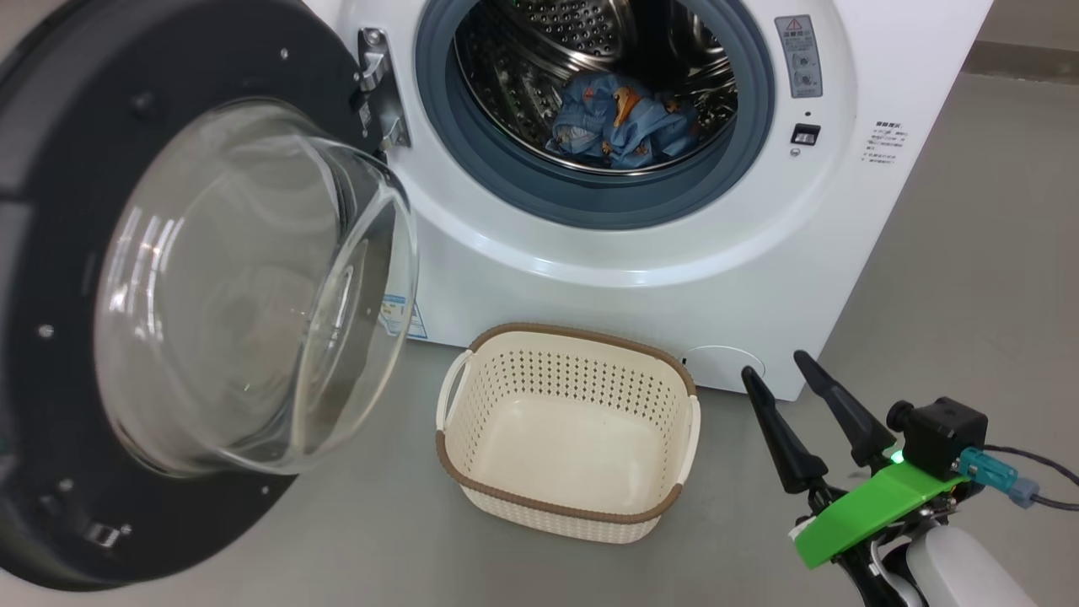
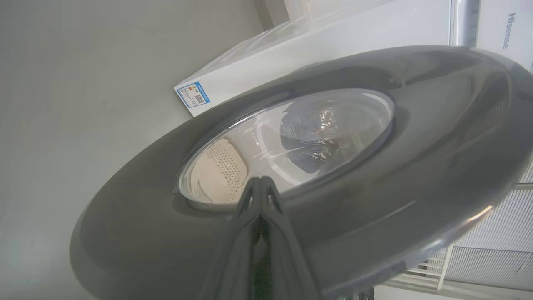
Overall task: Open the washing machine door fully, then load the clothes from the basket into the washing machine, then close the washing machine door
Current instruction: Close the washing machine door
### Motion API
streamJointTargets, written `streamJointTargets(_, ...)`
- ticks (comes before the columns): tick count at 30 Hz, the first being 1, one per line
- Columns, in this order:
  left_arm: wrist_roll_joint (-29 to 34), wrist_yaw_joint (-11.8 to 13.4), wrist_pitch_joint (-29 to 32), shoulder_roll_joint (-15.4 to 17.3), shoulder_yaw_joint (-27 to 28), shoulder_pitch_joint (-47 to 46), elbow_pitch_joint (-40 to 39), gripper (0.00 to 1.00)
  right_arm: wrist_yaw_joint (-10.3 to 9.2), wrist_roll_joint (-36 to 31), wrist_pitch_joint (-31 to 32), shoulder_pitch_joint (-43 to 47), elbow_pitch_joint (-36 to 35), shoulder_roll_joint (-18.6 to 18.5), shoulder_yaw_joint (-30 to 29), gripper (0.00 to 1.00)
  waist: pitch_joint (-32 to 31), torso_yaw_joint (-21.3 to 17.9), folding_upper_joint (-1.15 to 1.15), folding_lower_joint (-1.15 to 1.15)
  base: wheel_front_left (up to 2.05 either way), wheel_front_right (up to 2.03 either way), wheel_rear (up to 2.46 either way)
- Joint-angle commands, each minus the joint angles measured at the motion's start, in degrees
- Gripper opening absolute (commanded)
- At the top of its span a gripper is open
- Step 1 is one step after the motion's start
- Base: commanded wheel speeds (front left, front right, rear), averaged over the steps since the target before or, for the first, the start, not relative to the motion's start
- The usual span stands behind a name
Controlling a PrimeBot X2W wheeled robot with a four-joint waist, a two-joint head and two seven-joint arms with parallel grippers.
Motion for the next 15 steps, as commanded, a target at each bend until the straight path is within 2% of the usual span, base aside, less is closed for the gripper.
streamJointTargets(1, -1.6, 0.8, 1.8, 1.9, 1.5, 1.0, -4.1, 0.0, 0.56, 0.5, -0.3, 1.0, -1.4, 0.1, 0.7, 1.0, -0.3, 0.0, 0.0, 0.0, 0.0, 0.0, 0.0)
streamJointTargets(9, -5.8, 8.0, 7.5, -3.7, 1.7, 10.3, -22.9, 0.0, 0.56, 0.6, -0.3, 2.0, -1.3, 1.1, 0.5, 1.0, -1.2, -0.4, 0.0, 0.0, 0.0, 0.0, 0.0)
streamJointTargets(15, -8.7, 12.2, 9.0, -8.0, 1.6, 12.9, -32.9, 0.0, 0.56, 0.8, -0.3, 1.9, -1.5, 1.5, 0.5, 1.0, -1.6, -1.8, 0.0, 0.0, 0.0, 0.0, 0.0)
